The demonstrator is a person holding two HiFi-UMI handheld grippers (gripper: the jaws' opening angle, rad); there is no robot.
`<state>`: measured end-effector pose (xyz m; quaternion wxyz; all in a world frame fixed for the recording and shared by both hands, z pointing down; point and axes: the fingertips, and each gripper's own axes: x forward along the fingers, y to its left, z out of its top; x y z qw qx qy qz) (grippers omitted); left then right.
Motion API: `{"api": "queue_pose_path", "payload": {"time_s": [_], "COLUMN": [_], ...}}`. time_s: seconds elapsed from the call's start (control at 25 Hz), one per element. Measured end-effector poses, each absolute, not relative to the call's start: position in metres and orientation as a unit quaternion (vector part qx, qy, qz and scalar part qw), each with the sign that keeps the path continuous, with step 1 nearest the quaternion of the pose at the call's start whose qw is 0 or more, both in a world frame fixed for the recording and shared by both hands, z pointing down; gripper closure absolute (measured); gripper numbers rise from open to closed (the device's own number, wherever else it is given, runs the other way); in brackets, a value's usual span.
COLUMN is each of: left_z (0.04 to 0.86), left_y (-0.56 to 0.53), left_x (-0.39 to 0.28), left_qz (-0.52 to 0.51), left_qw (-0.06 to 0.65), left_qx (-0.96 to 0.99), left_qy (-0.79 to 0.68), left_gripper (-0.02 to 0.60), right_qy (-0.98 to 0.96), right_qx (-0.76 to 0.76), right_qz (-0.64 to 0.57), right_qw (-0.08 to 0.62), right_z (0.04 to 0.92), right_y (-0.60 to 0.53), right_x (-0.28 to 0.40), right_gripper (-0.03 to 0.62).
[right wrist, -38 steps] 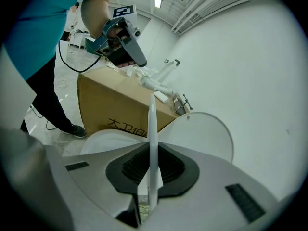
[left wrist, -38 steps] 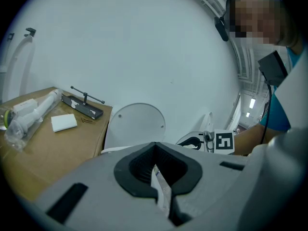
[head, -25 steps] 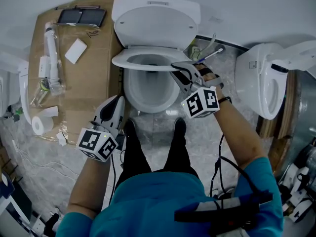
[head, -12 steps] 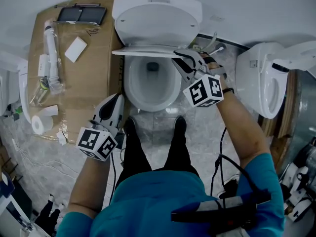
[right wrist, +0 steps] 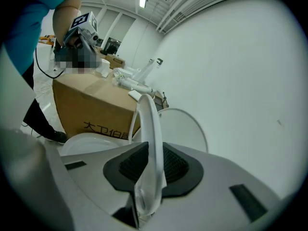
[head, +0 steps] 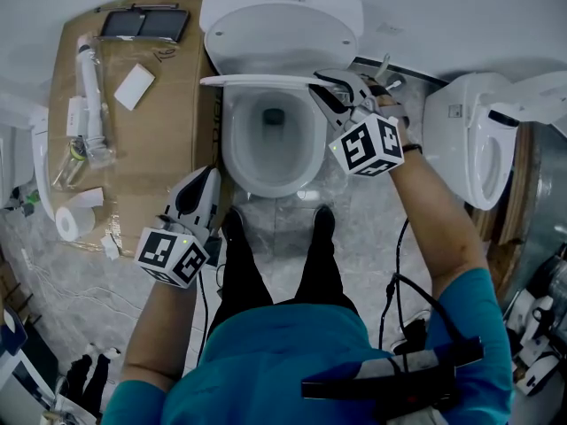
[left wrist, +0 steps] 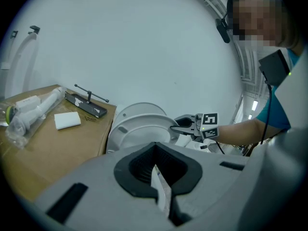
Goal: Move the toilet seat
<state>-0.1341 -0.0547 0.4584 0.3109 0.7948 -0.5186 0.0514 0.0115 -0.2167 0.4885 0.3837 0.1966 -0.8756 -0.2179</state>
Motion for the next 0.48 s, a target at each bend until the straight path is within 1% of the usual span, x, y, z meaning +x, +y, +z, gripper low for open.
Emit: {"api": "queue_pose_path", "payload": {"time_s": [0.48], "left_z": [0.459], "left_y": [-0.052], "left_x": [-0.140], "left_qz": [0.050], "left_qw": [0.310], "left_qx": [0.793], "left_qy": [-0.523], "left_gripper": [0.595], "right_qy": [-0.873], "right_qx": [0.210], "right_qz": [-0.212], "right_qw": [0.386], "right_z": [0.485], "right_y": [-0.238], "right_x": [0.010], "right_gripper": [0.505]}}
